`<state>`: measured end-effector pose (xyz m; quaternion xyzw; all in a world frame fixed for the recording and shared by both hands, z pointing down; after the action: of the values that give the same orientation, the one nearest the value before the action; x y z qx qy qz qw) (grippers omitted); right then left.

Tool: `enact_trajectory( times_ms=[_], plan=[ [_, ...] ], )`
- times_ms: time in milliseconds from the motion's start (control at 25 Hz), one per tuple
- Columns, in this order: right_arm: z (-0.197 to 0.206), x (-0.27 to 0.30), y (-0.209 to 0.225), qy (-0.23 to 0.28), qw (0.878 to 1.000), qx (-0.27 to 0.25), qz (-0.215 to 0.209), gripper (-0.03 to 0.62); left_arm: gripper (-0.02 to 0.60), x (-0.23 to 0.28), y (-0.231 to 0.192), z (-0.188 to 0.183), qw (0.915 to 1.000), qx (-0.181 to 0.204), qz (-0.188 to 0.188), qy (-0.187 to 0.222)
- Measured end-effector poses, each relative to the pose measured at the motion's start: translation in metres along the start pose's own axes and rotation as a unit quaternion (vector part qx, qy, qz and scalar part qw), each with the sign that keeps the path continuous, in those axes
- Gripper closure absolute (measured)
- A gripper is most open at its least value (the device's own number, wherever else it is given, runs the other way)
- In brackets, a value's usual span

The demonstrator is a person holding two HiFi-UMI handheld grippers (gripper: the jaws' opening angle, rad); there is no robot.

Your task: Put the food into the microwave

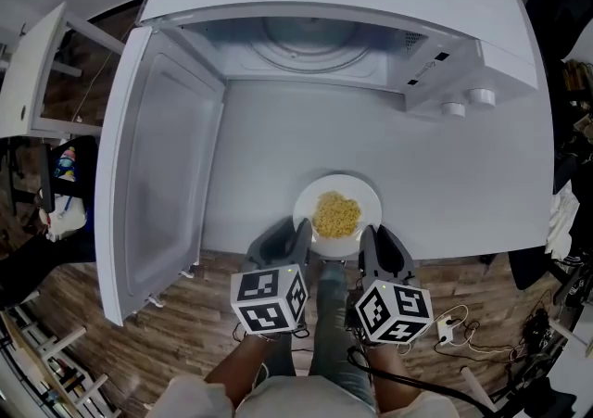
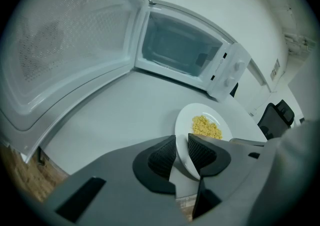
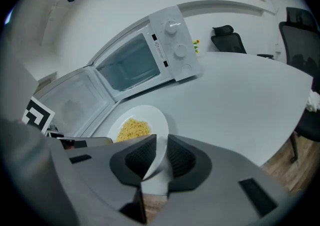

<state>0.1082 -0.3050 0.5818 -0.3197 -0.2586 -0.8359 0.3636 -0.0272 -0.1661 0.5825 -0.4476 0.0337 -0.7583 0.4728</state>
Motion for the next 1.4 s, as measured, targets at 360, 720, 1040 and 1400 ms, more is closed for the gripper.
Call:
enact_trajectory(
  times_ms=[360,720,1040,1400],
  plan=[
    [-0.022,-0.014,-0.013,0.026,1.000,0.000,-0.011,0.523,0.285,-0.018,0.007,-0.023,0.9996,0.008,0.000,0.028],
    [-0.070,-0.038,-0.039,0.064,0.997,-0.008,-0.030,0.522,0.285,-0.049,0.020,-0.069,0.9978,0.018,0.001,0.064],
    [-0.109,-0.047,-0.066,0.093,0.994,-0.017,-0.050,0.523,0.285,-0.068,0.021,-0.109,0.9952,0.019,0.000,0.096],
    [-0.141,-0.045,-0.084,0.118,0.991,-0.027,-0.064,0.523,0.285,-0.073,0.020,-0.142,0.9922,0.025,0.000,0.122]
  ],
)
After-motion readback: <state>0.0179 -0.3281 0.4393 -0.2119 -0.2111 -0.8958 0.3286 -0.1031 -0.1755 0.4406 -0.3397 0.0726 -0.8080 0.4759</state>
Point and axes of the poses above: the fingertips, and each gripper's own axes: x forward along the fingers, y to its right, z out of its underside, the point moved 6 cm from there along -x, backward along the fingers, and after that the axes turned 15 degrees about z, right-handed, at the moved point
